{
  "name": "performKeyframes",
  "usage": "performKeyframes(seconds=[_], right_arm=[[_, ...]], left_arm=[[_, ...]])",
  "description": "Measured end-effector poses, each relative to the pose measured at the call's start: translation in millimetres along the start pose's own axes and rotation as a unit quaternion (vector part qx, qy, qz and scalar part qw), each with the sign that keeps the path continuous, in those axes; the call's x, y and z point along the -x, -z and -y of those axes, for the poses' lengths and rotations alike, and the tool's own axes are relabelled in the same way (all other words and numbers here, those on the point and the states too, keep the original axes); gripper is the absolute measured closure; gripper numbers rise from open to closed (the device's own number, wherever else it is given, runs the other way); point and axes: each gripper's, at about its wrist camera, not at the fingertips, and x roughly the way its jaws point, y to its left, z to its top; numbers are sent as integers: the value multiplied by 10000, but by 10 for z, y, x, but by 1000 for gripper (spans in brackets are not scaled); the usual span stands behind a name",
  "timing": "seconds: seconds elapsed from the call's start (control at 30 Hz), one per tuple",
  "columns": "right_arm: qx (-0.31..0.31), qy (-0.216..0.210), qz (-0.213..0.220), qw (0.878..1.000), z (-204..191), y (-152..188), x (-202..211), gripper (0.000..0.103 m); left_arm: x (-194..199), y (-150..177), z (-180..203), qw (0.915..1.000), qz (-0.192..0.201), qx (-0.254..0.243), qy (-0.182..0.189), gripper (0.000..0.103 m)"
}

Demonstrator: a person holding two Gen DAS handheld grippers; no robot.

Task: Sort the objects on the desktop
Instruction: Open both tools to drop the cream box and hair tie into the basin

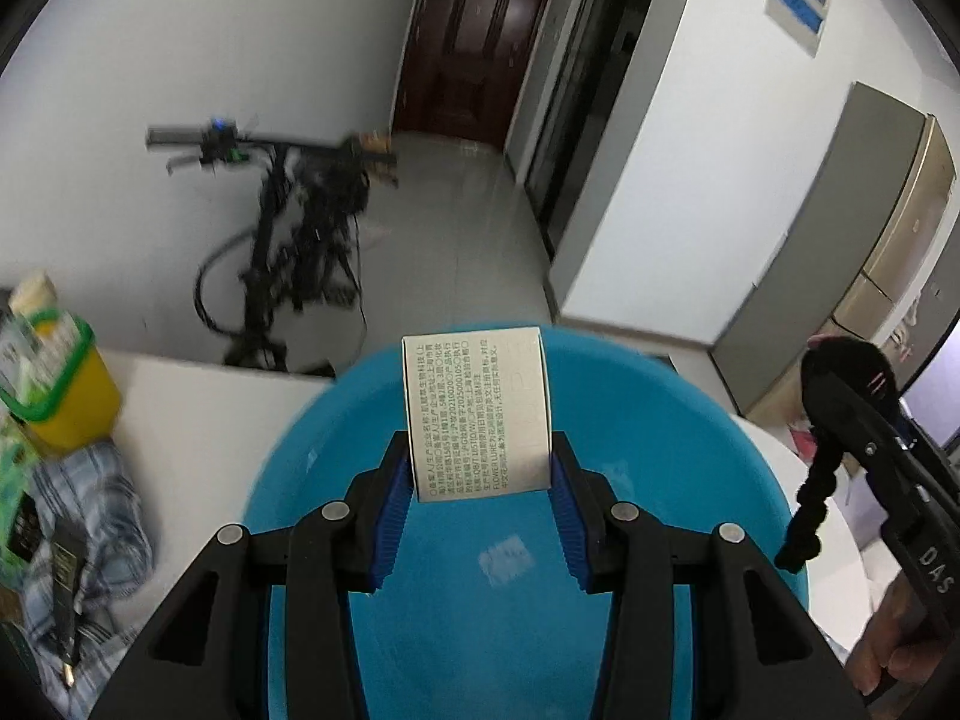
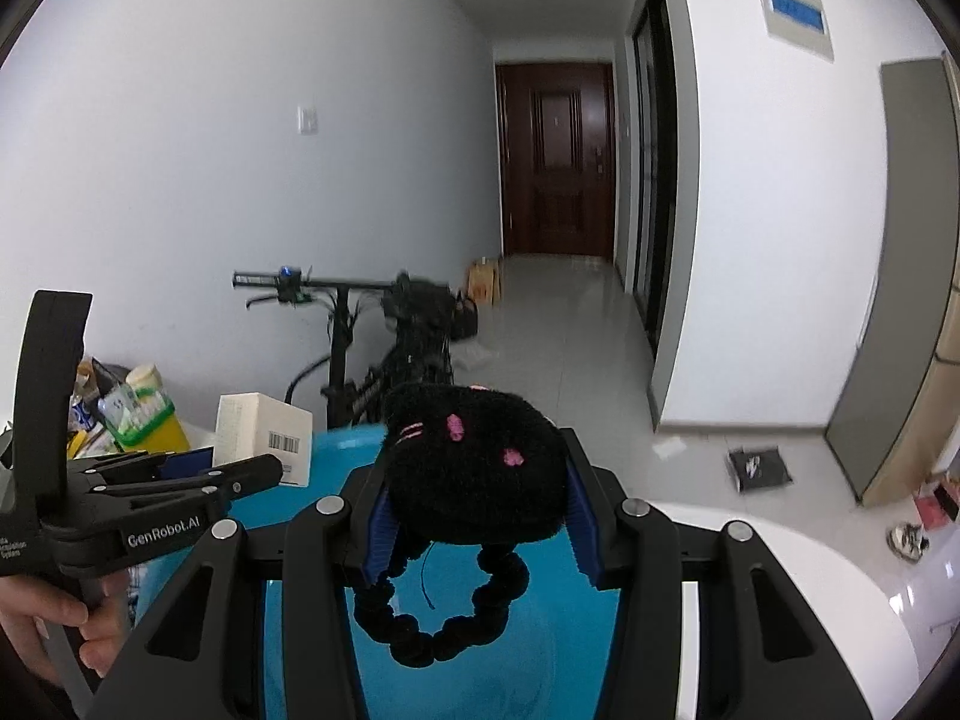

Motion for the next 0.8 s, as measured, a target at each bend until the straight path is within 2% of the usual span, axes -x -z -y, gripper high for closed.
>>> performKeyframes(seconds=[0.23, 0.33, 0.4, 0.57, 0.8], right_arm=[[166, -165, -1050, 9942, 2, 175, -413, 57], [43, -370, -1436, 9889, 39, 259, -564, 57], [-61, -428, -1642, 9855, 72, 312, -637, 57], [-125, -359, -1795, 9830, 146, 359, -686, 57], [-142, -317, -1856, 9820, 215, 377, -694, 57]], left_arm=[[-147, 52, 39, 9990, -443, -58, 70, 57], [-262, 89, 118, 9958, -837, -369, -12, 57], [-313, 126, 97, 9941, -1042, -315, 1, 57], [-344, 172, 60, 9929, -1161, -229, -80, 57], [-329, 182, 53, 9934, -1130, -172, -75, 59]])
